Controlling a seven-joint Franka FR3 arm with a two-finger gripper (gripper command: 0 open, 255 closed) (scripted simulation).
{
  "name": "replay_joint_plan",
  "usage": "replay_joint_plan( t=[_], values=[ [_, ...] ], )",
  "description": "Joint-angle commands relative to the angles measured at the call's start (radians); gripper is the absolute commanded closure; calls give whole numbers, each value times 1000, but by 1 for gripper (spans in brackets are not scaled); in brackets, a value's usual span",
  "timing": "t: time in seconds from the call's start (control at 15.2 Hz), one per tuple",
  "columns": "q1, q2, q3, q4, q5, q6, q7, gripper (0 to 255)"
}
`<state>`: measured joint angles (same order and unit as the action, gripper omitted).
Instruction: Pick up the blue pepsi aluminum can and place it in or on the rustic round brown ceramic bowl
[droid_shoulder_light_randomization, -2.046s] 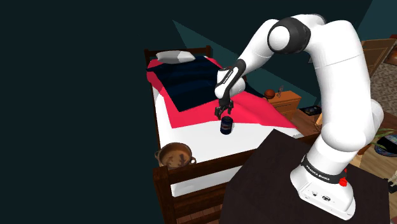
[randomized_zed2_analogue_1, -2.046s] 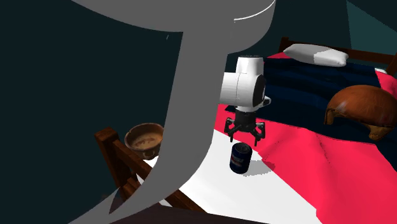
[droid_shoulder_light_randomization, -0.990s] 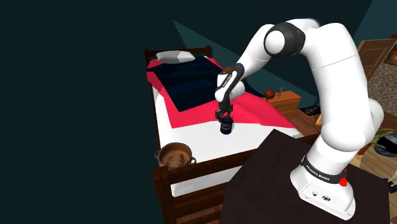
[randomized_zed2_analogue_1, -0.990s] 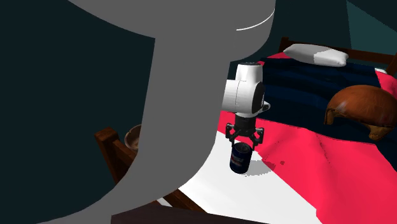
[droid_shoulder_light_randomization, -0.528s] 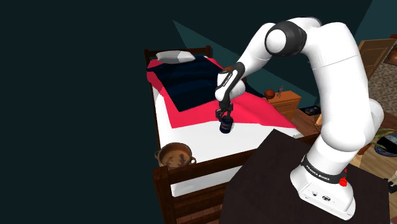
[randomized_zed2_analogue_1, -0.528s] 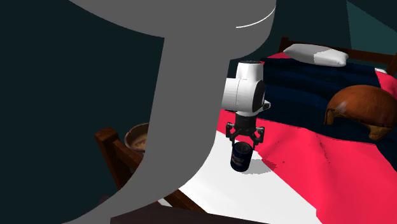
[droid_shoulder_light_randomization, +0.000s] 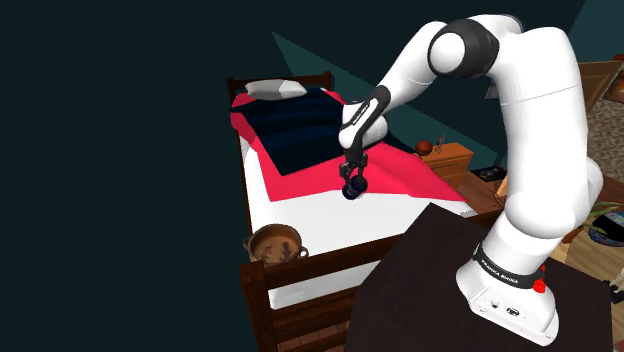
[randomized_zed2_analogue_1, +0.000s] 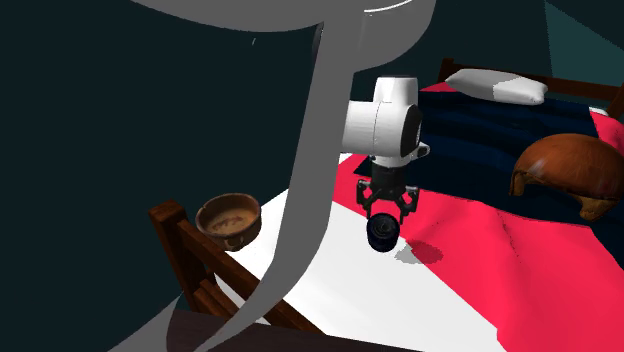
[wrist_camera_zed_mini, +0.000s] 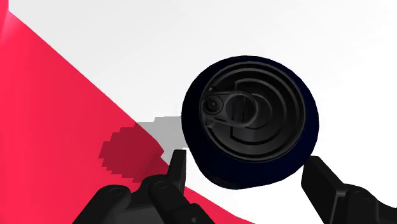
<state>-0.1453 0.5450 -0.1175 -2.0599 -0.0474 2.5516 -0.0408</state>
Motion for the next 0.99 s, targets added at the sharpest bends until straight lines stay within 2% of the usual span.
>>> replay_joint_plan(
  t=[0.0, 0.92],
  values=[
    [1, -22, -1, -3, -1, -19, 0, 255],
    [10, -173, -10, -10, -13, -163, -3, 255]
  ],
)
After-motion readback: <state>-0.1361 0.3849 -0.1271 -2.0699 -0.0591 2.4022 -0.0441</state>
